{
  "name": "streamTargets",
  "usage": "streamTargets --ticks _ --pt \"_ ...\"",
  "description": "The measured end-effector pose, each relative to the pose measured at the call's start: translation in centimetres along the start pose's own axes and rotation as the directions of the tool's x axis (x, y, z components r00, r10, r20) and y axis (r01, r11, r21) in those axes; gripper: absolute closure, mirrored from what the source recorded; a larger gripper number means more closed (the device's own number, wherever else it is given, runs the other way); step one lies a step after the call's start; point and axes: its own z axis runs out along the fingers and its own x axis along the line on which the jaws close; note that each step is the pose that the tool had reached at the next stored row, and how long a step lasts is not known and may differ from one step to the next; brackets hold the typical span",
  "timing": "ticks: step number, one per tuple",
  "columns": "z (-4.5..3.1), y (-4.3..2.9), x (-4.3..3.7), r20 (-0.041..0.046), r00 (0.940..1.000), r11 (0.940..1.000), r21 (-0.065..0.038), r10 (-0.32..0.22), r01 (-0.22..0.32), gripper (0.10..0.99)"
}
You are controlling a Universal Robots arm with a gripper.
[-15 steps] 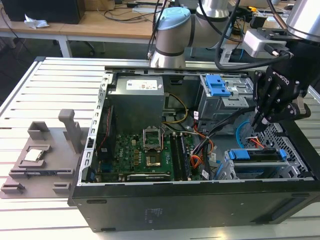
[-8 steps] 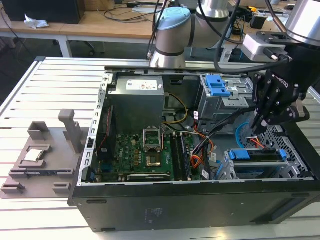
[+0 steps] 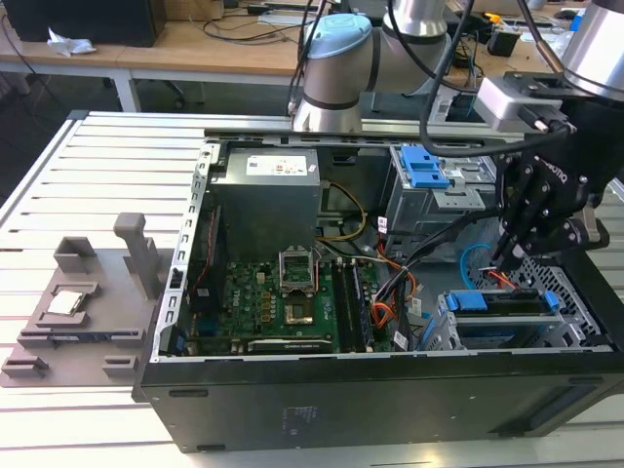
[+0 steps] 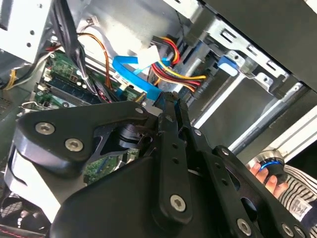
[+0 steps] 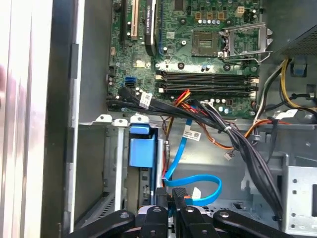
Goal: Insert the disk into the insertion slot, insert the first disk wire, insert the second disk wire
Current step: 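Insert the second disk wire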
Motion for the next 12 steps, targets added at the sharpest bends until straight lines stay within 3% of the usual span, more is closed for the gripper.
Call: streamTargets --ticks 6,12 --pt "0.44 0.05 1.54 0.0001 1.0000 1.0000 0.000 0.000 0.000 0.925" --pt "1.08 0.04 1.59 0.0021 1.0000 1.0000 0.000 0.000 0.000 0.925"
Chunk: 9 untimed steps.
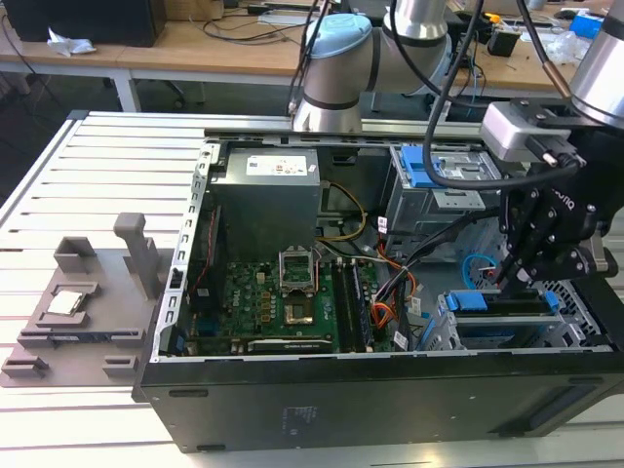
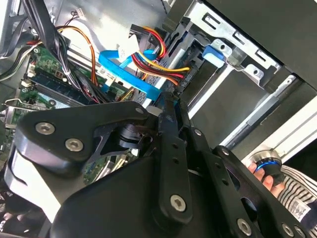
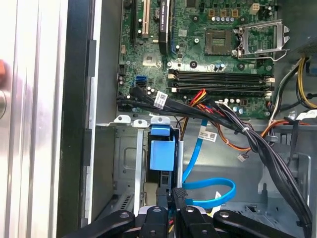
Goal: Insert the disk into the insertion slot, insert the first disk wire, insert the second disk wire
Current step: 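Insert the second disk wire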
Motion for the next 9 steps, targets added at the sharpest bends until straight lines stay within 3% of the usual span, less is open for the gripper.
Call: streamTargets --ticks 9 --pt "0.47 -0.07 -0.03 0.0035 1.0000 1.0000 0.000 0.000 0.000 0.925"
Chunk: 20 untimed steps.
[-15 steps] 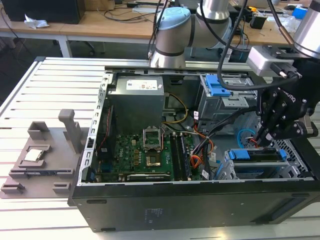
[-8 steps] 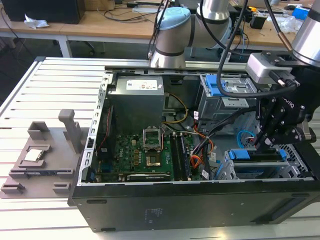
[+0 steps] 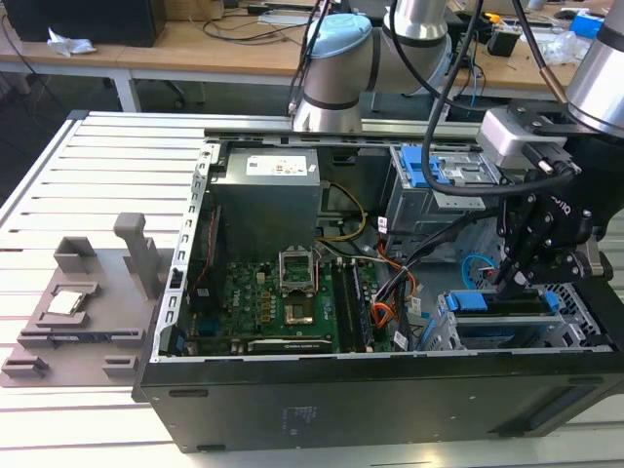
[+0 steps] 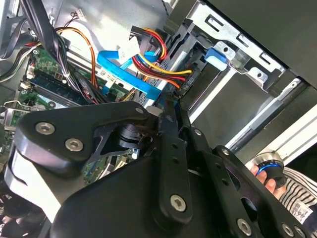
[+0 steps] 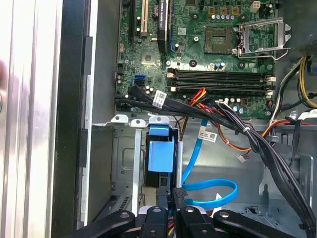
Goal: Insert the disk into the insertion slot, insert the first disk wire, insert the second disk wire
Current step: 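Insert the second disk wire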
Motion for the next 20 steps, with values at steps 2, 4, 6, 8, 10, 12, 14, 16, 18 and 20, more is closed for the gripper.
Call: streamTargets --ticks 2,4,6,8,10,12,14,16,18,20 --pt "0.00 -0.01 0.00 0.0000 1.0000 1.0000 0.000 0.000 0.000 0.925" --pt "0.01 -0.02 0.01 0.0000 1.0000 1.0000 0.000 0.000 0.000 0.925" --pt "0.13 -0.02 0.09 0.0002 1.0000 1.0000 0.000 0.000 0.000 0.925" --pt "0.31 -0.02 0.19 0.0001 1.0000 1.0000 0.000 0.000 0.000 0.925" --pt "0.51 0.00 0.32 0.0002 1.0000 1.0000 0.000 0.000 0.000 0.925" --pt "0.70 -0.01 0.40 -0.0011 1.0000 1.0000 0.000 0.000 0.000 0.925" --pt "0.82 -0.01 0.39 -0.0003 1.0000 1.0000 0.000 0.000 0.000 0.925" --pt "0.83 -0.02 0.39 0.0002 1.0000 1.0000 0.000 0.000 0.000 0.925" --pt "0.85 -0.02 0.39 0.0003 1.0000 1.0000 0.000 0.000 0.000 0.851" --pt "0.75 -0.01 0.39 0.0005 1.0000 1.0000 0.000 0.000 0.000 0.851"
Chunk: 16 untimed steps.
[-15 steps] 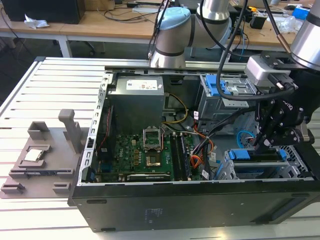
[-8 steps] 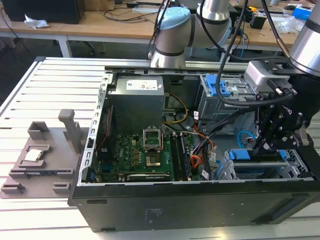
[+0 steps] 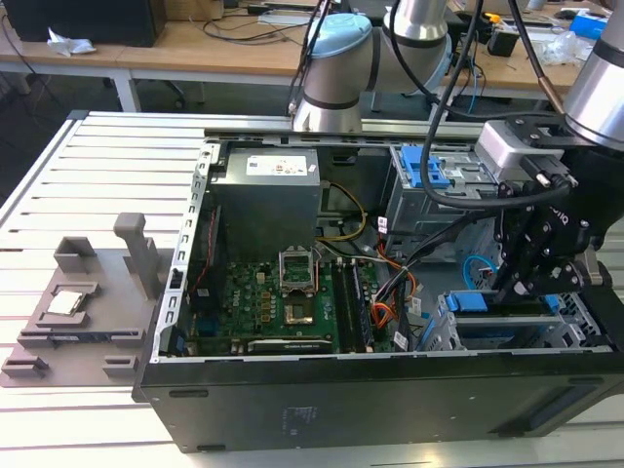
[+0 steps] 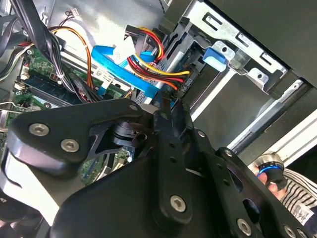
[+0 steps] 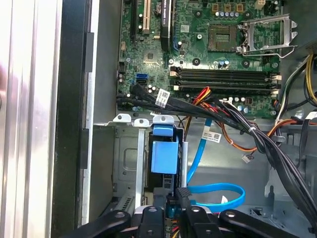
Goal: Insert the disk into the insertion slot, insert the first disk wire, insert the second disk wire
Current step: 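Insert the second disk wire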
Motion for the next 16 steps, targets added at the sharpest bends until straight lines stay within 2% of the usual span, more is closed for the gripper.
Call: streamTargets --ticks 4,5,6,7,9,10,12,16 --pt "-2.00 0.07 0.14 -0.0002 1.0000 1.0000 0.000 0.000 0.000 0.851" --pt "-2.85 0.10 0.12 -0.0003 1.0000 1.0000 0.000 0.000 0.000 0.851" --pt "-3.20 0.11 0.10 -0.0005 1.0000 1.0000 0.000 0.000 0.000 0.851" --pt "-3.60 0.12 0.10 -0.0005 1.0000 1.0000 0.000 0.000 0.000 0.871" --pt "-4.51 0.15 0.10 -0.0004 1.0000 1.0000 0.000 0.000 0.000 0.980" --pt "-5.08 0.17 0.12 -0.0006 1.0000 1.0000 0.000 0.000 0.000 0.980" --pt "-5.81 0.19 0.16 -0.0004 1.0000 1.0000 0.000 0.000 0.000 0.980" --pt "-5.97 0.20 0.17 -0.0003 1.0000 1.0000 0.000 0.000 0.000 0.980"
